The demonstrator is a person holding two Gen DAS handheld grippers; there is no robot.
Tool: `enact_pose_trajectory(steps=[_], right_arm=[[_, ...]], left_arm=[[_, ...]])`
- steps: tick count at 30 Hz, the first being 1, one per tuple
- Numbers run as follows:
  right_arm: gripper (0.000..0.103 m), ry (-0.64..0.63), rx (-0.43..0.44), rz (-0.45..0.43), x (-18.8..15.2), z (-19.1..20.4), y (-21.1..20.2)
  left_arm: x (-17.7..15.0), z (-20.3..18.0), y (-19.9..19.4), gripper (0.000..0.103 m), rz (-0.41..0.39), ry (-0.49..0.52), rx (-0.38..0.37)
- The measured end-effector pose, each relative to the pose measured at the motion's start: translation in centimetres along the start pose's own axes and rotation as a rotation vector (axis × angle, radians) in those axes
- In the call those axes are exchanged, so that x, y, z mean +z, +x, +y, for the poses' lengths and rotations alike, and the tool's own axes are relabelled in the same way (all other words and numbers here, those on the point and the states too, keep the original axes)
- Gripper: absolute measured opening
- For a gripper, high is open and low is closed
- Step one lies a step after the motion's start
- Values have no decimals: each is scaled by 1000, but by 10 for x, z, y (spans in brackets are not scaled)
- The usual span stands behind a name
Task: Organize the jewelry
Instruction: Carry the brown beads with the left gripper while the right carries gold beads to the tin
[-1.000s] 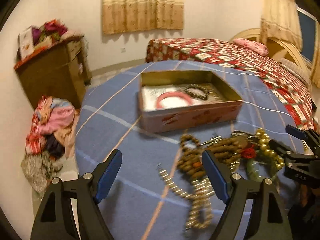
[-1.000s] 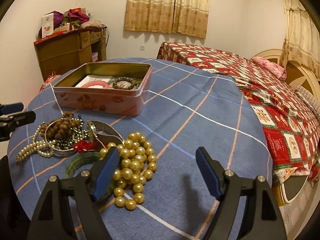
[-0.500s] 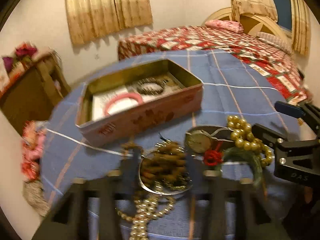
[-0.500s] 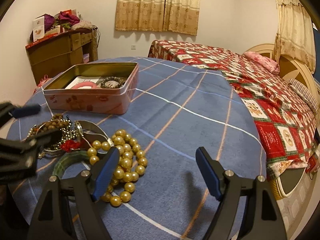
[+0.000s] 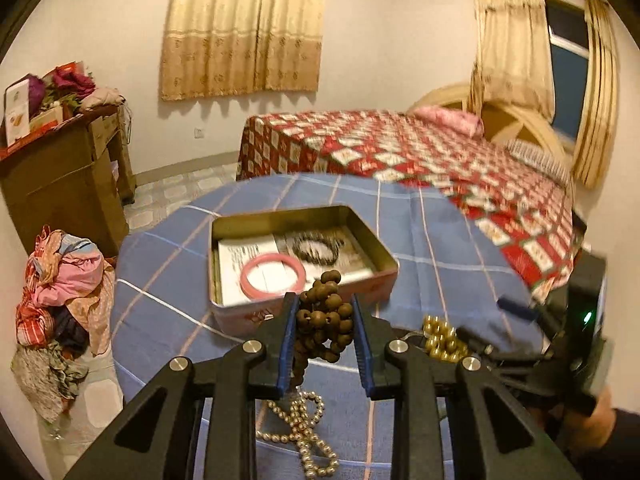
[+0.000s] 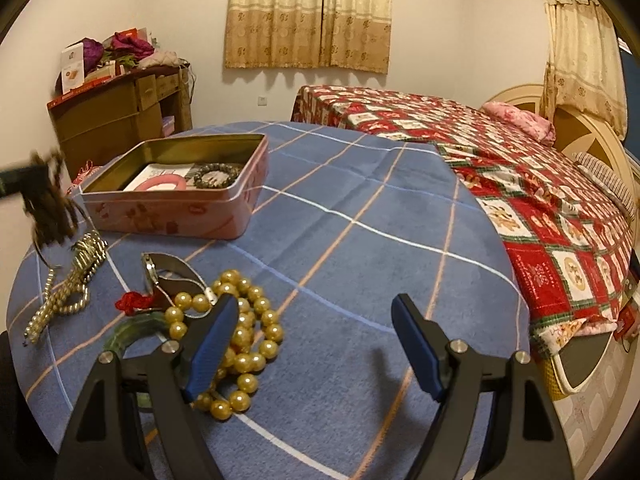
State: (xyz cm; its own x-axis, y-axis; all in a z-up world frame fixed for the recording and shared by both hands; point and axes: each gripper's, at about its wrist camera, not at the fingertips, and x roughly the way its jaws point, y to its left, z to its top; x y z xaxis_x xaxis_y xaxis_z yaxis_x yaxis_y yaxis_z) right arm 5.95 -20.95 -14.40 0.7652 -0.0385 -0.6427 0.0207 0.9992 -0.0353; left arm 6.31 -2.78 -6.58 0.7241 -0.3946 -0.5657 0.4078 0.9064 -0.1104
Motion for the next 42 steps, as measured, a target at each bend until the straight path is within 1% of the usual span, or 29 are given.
enact_pose_trajectory(steps=[5,6,8,12,13,14,15,16,18,19,28,39,42], right_arm=[[73,-24,47,4,-1,10,0],[71,-34,53,4,-1,13,0],[60,-47,68,14,0,16,2],[52,-44,83,36,1,17,11],[48,-45,89,47,1,17,14],[39,-46,101,59,1,18,17],[34,-49,120,61,2,18,17],[22,-60,125,59,3,21,16],[17,-87,115,51,3,25,12],[13,-84,120,46,2,26,11],[13,-70,110,1,11,23,-2],[13,-76,84,-94,31,16,-26],[13,-80,82,-114,37,14,-30]], left_arm=[[0,3,-7,27,-18,-16,-18],[1,2,-8,27,-21,-15,-19],[4,1,-11,27,-31,-17,-26],[7,1,-16,27,-55,8,6],[8,3,-14,27,-51,8,8],[7,5,-13,27,-48,2,11],[6,7,-11,27,-44,-5,16],[5,10,-10,27,-42,-10,18],[4,16,-10,27,-42,-26,26],[4,20,-10,27,-44,-35,31],[7,43,-17,27,-58,-83,40],[13,34,-14,27,-68,-42,75],[16,32,-14,27,-70,-33,73]])
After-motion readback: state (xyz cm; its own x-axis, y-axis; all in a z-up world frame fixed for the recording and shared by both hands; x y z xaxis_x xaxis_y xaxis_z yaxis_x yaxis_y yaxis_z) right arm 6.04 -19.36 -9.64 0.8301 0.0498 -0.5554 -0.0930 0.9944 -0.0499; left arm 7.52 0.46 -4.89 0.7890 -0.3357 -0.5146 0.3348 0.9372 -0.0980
